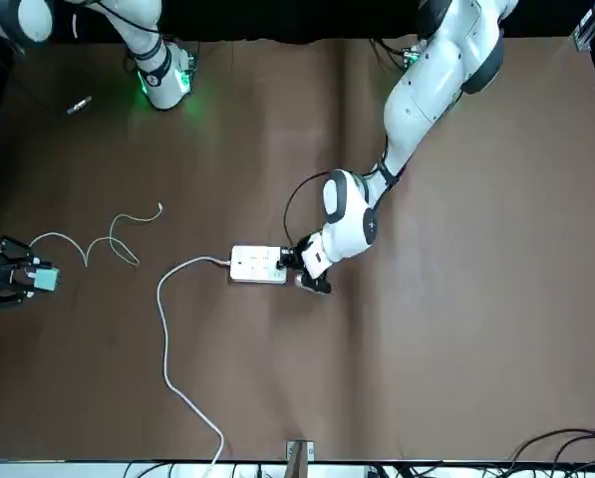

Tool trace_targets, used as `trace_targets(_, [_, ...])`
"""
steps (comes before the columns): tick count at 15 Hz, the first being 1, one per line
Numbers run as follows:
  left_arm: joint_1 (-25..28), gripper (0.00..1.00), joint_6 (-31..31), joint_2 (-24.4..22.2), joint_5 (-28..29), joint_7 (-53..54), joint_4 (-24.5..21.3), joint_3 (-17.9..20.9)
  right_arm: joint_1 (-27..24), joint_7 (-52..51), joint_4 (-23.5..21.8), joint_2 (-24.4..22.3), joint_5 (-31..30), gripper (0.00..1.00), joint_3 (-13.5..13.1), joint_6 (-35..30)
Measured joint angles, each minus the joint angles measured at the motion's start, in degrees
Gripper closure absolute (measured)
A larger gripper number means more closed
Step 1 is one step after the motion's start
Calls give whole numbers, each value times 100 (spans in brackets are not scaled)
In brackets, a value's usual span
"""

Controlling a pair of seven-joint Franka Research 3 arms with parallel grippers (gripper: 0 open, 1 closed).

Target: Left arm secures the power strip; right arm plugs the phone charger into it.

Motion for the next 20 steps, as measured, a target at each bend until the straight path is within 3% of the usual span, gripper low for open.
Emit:
trace_targets(6, [-7, 99, 4, 0, 0, -1, 5, 8, 983, 2795, -22, -432, -691, 52, 1, 158])
trace_targets(20, [-11, 99, 7, 0, 0, -3, 15, 19, 2555, 7541, 29, -472, -1673, 52, 7, 230])
